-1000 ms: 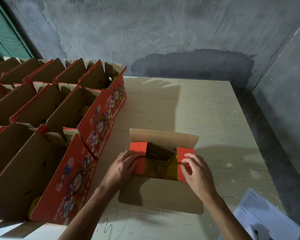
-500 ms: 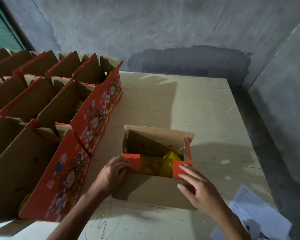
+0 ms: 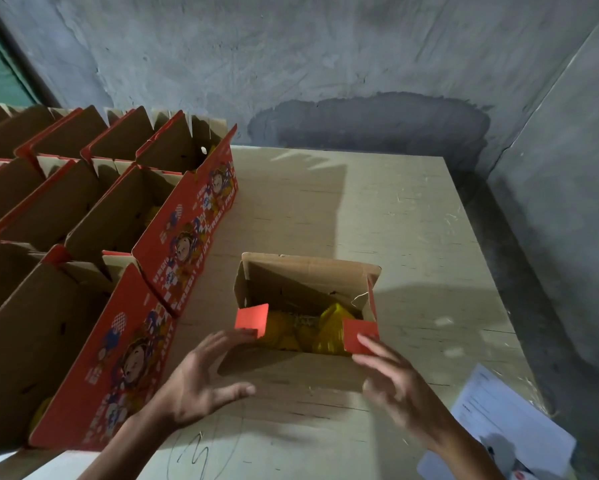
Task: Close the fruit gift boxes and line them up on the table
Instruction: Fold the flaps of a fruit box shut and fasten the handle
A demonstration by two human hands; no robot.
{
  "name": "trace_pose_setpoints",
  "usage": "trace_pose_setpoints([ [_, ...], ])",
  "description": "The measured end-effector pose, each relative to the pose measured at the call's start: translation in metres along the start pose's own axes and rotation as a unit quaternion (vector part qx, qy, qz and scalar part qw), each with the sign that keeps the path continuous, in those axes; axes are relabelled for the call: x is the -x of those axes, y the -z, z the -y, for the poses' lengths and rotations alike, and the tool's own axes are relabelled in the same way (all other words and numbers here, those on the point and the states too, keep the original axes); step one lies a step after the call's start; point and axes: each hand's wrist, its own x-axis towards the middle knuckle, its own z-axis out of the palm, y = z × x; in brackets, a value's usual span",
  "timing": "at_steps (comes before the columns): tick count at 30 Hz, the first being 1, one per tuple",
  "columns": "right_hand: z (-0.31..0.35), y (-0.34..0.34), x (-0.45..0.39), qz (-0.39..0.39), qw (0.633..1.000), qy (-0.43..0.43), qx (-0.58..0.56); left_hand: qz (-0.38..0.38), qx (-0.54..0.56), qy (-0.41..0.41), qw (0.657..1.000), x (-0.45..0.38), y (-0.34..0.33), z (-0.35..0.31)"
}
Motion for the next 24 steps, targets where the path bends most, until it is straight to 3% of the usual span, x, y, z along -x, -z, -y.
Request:
trace_pose_setpoints([
  [2,0.005,0.008,-0.005,-0.048,0.989,-0.034,-0.135,-0.053,0.087,-0.005,0.995,-0.002,0.003,-0.008],
  [4,0.007,0.016,-0.016,-0.113,0.973,-0.043,-0.198,-0.157,0.130,0.018,0.979,-0.012,0.002,-0.015],
  [6,0.008,0.024,-0.032,-0.184,0.965,-0.051,-0.179,-0.271,0.171,0.090,0.943,-0.032,0.000,-0.020],
  [8,0.005,0.027,-0.047,-0.217,0.963,-0.061,-0.145,-0.334,0.192,0.152,0.910,-0.053,0.000,-0.017],
  [13,-0.002,0.014,-0.074,-0.175,0.984,-0.025,-0.010,-0.225,0.107,0.142,0.958,-0.087,-0.011,0.003],
  [16,-0.003,0.001,-0.086,-0.192,0.978,0.012,0.078,-0.186,-0.028,0.105,0.976,-0.098,-0.026,0.010],
  [20,-0.004,-0.009,-0.090,-0.250,0.966,0.000,0.062,-0.160,-0.127,0.084,0.975,-0.107,-0.033,0.013],
  [24,-0.005,-0.008,-0.092,-0.255,0.963,-0.084,-0.001,-0.177,-0.114,0.086,0.974,-0.109,-0.039,0.015],
])
